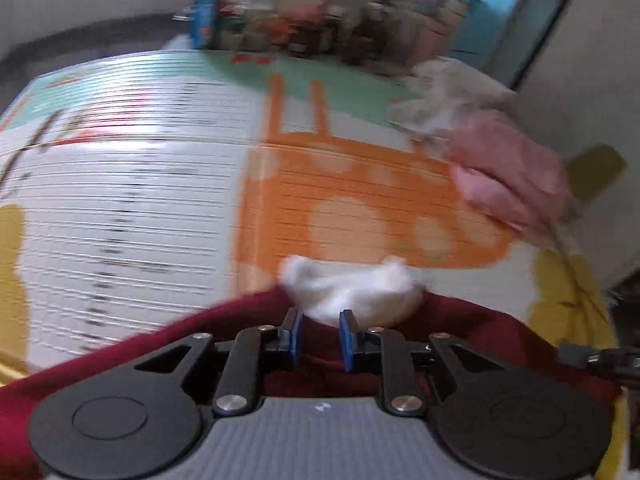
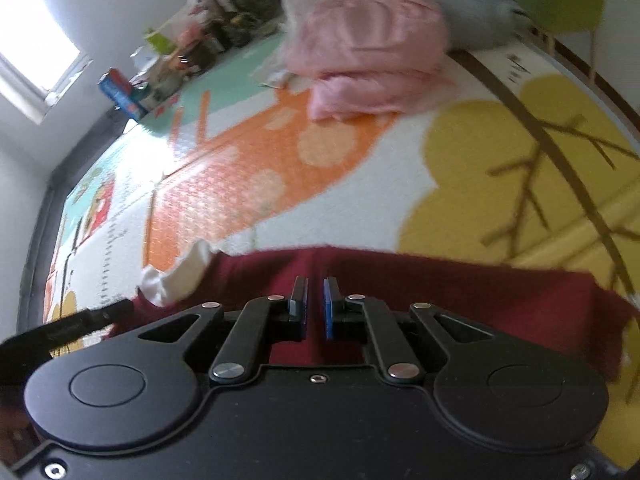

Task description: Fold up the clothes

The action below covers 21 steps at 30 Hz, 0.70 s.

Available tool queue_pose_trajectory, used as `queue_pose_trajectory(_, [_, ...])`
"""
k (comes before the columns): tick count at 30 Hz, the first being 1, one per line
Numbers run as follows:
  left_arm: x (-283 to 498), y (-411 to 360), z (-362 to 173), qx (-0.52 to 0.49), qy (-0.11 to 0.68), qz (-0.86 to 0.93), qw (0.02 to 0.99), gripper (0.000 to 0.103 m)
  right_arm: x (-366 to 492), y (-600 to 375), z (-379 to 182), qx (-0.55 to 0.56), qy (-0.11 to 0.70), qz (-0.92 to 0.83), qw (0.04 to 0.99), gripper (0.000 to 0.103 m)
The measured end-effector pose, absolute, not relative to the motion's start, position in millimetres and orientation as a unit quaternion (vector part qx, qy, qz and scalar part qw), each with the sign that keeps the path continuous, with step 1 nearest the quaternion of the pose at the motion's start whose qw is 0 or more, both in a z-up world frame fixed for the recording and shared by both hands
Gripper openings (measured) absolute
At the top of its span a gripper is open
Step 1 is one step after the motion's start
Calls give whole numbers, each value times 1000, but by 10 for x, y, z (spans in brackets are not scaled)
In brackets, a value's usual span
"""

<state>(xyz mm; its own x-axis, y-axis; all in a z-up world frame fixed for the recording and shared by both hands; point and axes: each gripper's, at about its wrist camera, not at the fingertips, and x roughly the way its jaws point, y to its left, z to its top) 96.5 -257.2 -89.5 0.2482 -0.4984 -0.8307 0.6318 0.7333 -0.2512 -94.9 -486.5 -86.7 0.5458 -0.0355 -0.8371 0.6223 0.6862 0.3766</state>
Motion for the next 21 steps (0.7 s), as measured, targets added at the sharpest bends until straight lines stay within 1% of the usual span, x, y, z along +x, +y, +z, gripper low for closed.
queue_pose_trajectory(7, [529, -2986, -1063, 108, 512, -430, 736, 24, -1502, -5039, -1113, 378, 447, -248, 772, 7])
queue_pose_trajectory(14, [266, -3283, -1198, 127, 531, -467, 695, 24, -1808, -5234, -1308, 399, 449, -283, 748, 7])
queue_pose_trajectory(16, [183, -3358, -1195, 130, 534, -487, 678, 26, -1876, -5282, -1355, 404, 448, -291, 743, 6])
queue_pose_trajectory(17, [128, -3390, -1193, 134, 536, -498, 669, 28, -1910, -5306, -1379, 406, 447, -295, 740, 4])
queue_pose_trajectory(21, [-162, -3451, -1195, 164, 537, -544, 624, 30, -2000, -5379, -1404, 405, 441, -305, 741, 3])
